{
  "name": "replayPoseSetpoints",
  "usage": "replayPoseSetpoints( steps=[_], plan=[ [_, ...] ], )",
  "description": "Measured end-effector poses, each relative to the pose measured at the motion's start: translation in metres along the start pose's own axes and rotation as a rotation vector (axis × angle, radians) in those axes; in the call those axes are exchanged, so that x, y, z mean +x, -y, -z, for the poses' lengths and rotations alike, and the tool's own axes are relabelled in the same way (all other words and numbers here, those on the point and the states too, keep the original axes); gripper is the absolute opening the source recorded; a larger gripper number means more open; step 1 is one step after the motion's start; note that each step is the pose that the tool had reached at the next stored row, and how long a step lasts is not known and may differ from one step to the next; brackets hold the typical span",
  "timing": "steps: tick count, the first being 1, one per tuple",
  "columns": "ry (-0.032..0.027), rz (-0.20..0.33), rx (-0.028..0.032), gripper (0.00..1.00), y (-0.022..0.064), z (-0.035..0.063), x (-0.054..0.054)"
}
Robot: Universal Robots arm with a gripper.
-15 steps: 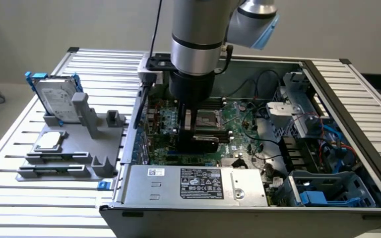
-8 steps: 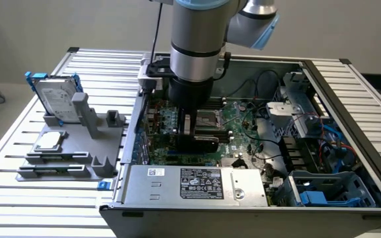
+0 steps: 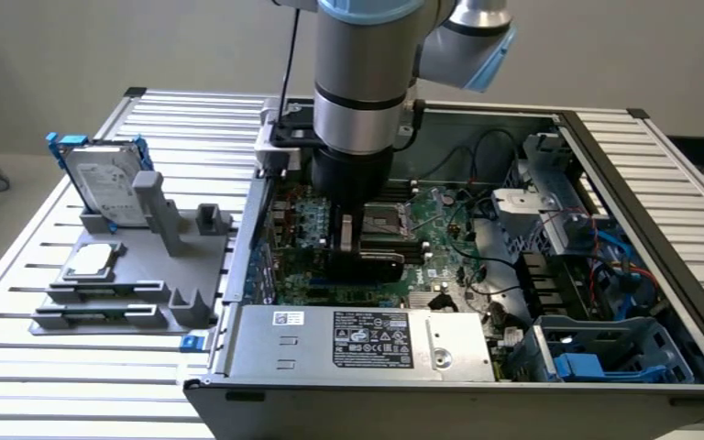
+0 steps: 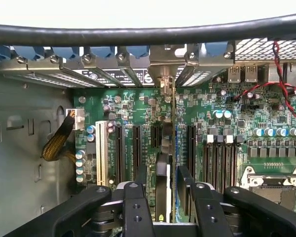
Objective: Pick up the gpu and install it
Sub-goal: 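Insert the gpu into the slot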
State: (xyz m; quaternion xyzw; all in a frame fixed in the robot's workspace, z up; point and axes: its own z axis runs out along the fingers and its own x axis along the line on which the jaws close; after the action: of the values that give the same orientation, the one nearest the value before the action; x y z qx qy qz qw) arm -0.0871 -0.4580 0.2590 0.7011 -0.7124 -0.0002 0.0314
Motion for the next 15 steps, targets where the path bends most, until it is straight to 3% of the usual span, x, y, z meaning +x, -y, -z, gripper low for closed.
replayPoseSetpoints(
  steps=[5, 15],
  plan=[
    [0.0013, 0.001, 0.0065, 0.38, -0.0008, -0.0021, -0.0001],
    [0.0054, 0.001, 0.0115, 0.36, -0.0014, -0.0045, -0.0002]
  ],
)
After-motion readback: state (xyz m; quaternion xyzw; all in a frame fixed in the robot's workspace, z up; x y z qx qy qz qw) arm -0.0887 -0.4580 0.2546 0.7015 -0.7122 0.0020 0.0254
